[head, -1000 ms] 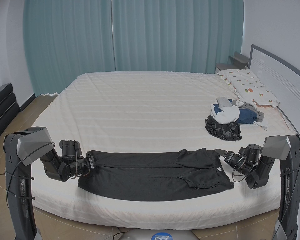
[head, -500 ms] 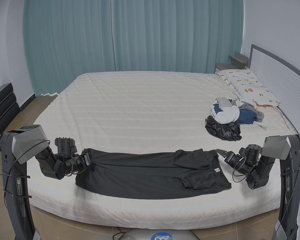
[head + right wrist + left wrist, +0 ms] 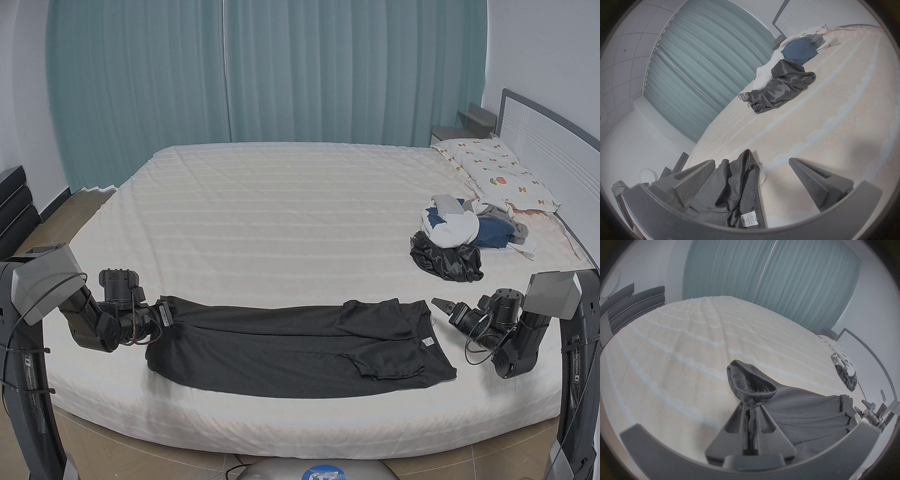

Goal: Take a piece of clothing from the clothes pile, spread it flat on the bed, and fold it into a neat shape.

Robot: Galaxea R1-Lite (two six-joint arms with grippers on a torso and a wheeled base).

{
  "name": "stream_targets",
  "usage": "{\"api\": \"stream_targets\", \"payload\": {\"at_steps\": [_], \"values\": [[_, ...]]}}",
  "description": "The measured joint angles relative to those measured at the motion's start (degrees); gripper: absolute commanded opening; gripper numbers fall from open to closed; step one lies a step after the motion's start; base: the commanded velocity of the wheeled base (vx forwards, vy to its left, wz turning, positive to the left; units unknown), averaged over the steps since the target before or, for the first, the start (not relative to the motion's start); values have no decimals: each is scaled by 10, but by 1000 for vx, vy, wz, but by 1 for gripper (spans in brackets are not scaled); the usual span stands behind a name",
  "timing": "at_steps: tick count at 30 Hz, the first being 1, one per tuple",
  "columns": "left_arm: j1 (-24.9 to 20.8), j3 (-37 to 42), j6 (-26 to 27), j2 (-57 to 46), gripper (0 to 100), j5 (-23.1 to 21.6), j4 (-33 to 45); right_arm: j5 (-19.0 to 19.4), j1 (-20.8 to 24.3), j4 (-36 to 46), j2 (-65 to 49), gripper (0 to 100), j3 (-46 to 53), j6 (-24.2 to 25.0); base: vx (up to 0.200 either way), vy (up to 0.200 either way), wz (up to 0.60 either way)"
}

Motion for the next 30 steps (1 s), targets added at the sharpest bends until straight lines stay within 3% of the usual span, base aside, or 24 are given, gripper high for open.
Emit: {"api": "stream_targets", "payload": {"at_steps": [4,18,25,30], "values": [[-2,0,-1,0,0,0,0,0,0,0,0,100,0,0,-150,0,0],[-5,-16,-9,7,0,6,-8,0,1,-1,0,100,-1,0,0,0,0],[-23,-31,-61,9,0,11,-4,0,1,-1,0,100,-1,0,0,0,0],[-40,-38,-87,7,0,22,-2,0,1,-1,0,100,-1,0,0,-200,0]]}}
